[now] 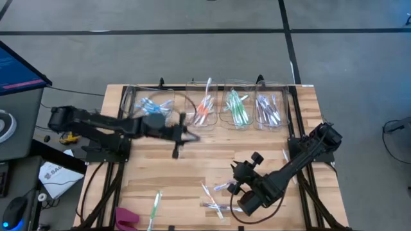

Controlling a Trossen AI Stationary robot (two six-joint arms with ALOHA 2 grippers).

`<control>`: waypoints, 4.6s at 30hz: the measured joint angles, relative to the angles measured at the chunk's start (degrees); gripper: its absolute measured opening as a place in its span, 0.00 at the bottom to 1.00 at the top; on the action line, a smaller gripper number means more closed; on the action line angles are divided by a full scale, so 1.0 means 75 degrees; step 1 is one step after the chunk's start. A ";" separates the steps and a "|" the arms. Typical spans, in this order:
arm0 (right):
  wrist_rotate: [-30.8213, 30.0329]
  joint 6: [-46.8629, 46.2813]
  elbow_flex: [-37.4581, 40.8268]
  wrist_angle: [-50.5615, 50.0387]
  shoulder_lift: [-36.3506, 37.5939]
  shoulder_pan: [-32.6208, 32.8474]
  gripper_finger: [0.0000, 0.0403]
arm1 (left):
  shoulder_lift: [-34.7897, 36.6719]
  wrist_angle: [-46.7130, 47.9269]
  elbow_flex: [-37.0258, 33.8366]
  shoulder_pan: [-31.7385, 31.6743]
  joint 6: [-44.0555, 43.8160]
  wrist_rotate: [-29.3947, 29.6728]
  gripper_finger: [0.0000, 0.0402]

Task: Pick & Place Toothbrushes
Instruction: Put the orange toothbrush into the middle left transparent bin

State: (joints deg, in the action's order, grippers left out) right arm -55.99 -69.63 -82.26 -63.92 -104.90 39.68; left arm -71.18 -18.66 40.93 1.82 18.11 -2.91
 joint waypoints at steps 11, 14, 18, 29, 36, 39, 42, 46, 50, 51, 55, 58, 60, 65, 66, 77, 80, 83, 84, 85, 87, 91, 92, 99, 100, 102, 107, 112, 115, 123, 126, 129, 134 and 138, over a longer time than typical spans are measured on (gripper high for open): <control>-0.0084 -0.0064 0.0003 0.0195 -0.0052 0.0009 0.16 | -0.0006 0.1044 0.1353 -0.2782 0.0413 -0.0002 0.05; -0.0087 -0.0061 0.0003 0.0236 -0.0047 0.0012 0.16 | -0.0288 0.0988 0.1332 -0.3380 0.0415 -0.0007 0.05; -0.0087 -0.0055 0.0003 0.0225 -0.0047 0.0006 0.16 | -0.0952 0.0736 0.1317 -0.3810 0.0653 -0.0022 0.05; -0.0087 -0.0041 0.0003 0.0229 -0.0047 0.0006 0.16 | -0.2148 -0.0215 0.1317 -0.3893 0.2227 0.1187 0.09; -0.0087 0.0149 0.0003 0.0210 -0.0047 -0.0057 0.16 | -0.2421 -0.0188 0.1317 -0.3954 0.2240 0.1205 0.13; -0.0087 0.0160 0.0003 0.0210 -0.0047 -0.0058 0.16 | -0.2532 -0.0172 0.1317 -0.3971 0.2340 0.1206 0.15; -0.0087 0.0160 0.0003 0.0211 -0.0047 -0.0058 0.16 | -0.2551 -0.0172 0.1320 -0.4003 0.2350 0.1206 0.16; -0.0087 0.0157 0.0003 0.0213 -0.0047 -0.0058 0.16 | -0.2565 -0.0146 0.1320 -0.4053 0.2348 0.1195 0.19; -0.0087 0.0157 0.0003 0.0213 -0.0047 -0.0058 0.16 | -0.2564 -0.0136 0.1320 -0.4053 0.2322 0.1191 0.21; -0.0087 0.0157 0.0003 0.0211 -0.0047 -0.0058 0.16 | -0.2565 -0.0150 0.1320 -0.4053 0.2285 0.1192 0.21; -0.0087 0.0157 0.0003 0.0210 -0.0047 -0.0058 0.16 | -0.2564 -0.0151 0.1320 -0.4053 0.2209 0.1191 0.21; -0.0087 0.0157 0.0003 0.0213 -0.0047 -0.0058 0.16 | -0.2564 -0.0151 0.1320 -0.4053 0.2208 0.1188 0.21; -0.0087 0.0157 0.0004 0.0211 -0.0047 -0.0058 0.16 | -0.2564 -0.0151 0.1320 -0.4053 0.2208 0.1188 0.21; -0.0087 0.0157 0.0003 0.0213 -0.0047 -0.0058 0.16 | -0.2564 -0.0148 0.1320 -0.4053 0.2208 0.1185 0.22; -0.0087 0.0157 0.0005 0.0213 -0.0047 -0.0058 0.16 | -0.2564 -0.0148 0.1320 -0.4053 0.2208 0.1185 0.22; -0.0087 0.0157 0.0003 0.0213 -0.0047 -0.0058 0.16 | -0.2564 -0.0026 0.1320 -0.4053 0.2211 0.1966 0.22; -0.0087 0.0157 0.0003 0.0213 -0.0047 -0.0058 0.16 | -0.2564 -0.0026 0.1320 -0.4038 0.2210 0.1952 0.22; -0.0087 0.0157 0.0003 0.0213 -0.0047 -0.0058 0.16 | -0.2564 0.0005 0.1320 -0.4038 0.2211 0.1937 0.22; -0.0087 0.0157 0.0003 0.0213 -0.0047 -0.0058 0.16 | -0.2561 0.0019 0.1320 -0.4038 0.2211 0.1936 0.22; -0.0087 0.0157 0.0003 0.0213 -0.0047 -0.0058 0.16 | -0.2563 0.0035 0.1320 -0.4038 0.2211 0.1934 0.22; -0.0087 0.0157 0.0003 0.0213 -0.0047 -0.0058 0.16 | -0.2561 0.0042 0.1320 -0.4038 0.2211 0.1937 0.22; -0.0087 0.0157 0.0003 0.0213 -0.0047 -0.0060 0.16 | -0.2561 0.0093 0.1293 -0.4038 0.2240 0.1932 0.22; -0.0087 0.0157 0.0003 0.0213 -0.0047 -0.0058 0.16 | -0.2559 0.0075 0.1253 -0.4038 0.2349 0.1924 0.22; -0.0087 0.0157 0.0004 0.0213 -0.0047 -0.0068 0.16 | -0.2559 0.0085 0.0953 -0.4038 0.2594 0.1797 0.28; -0.0087 0.0157 0.0003 0.0213 -0.0047 -0.0087 0.16 | -0.2559 0.0083 0.0953 -0.4038 0.2596 0.1778 0.29; -0.0087 0.0157 0.0003 0.0213 -0.0047 -0.0116 0.16 | -0.2559 0.0018 0.0953 -0.4038 0.2599 0.1619 0.32; -0.0087 0.0157 0.0003 0.0238 -0.0047 -0.0165 0.16 | -0.2559 -0.0053 0.0953 -0.4038 0.2555 0.1133 0.41; -0.0087 0.0157 0.0003 0.0242 -0.0047 -0.0163 0.16 | -0.2559 -0.0093 0.0953 -0.4038 0.2302 0.0711 0.47; -0.0087 0.0157 0.0003 0.0242 -0.0047 -0.0163 0.16 | -0.2559 -0.0116 0.0953 -0.4038 0.2095 0.0409 0.50; -0.0087 0.0158 0.0003 0.0242 -0.0047 -0.0163 0.16 | -0.2559 -0.0438 0.0950 -0.3800 0.1909 -0.0149 0.52; -0.0087 0.0157 0.0003 0.0242 -0.0047 -0.0163 0.16 | -0.2559 -0.0663 0.0947 -0.3680 0.1664 -0.0446 0.52; -0.0087 0.0157 0.0003 0.0242 -0.0047 -0.0163 0.16 | -0.2559 -0.0875 0.0947 -0.3585 0.1462 -0.1087 0.52; -0.0087 0.0153 0.0003 0.0244 -0.0047 -0.0163 0.16 | -0.2559 -0.1378 0.0947 -0.3394 0.0895 -0.1470 0.52; -0.0087 0.0152 0.0003 0.0336 -0.0047 -0.0162 0.16 | -0.2270 -0.1545 0.0944 -0.3204 0.0692 -0.1465 0.52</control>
State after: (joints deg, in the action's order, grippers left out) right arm -56.64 -68.49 -82.24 -61.41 -105.25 38.46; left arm -88.20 -30.25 48.01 -22.21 23.31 -13.90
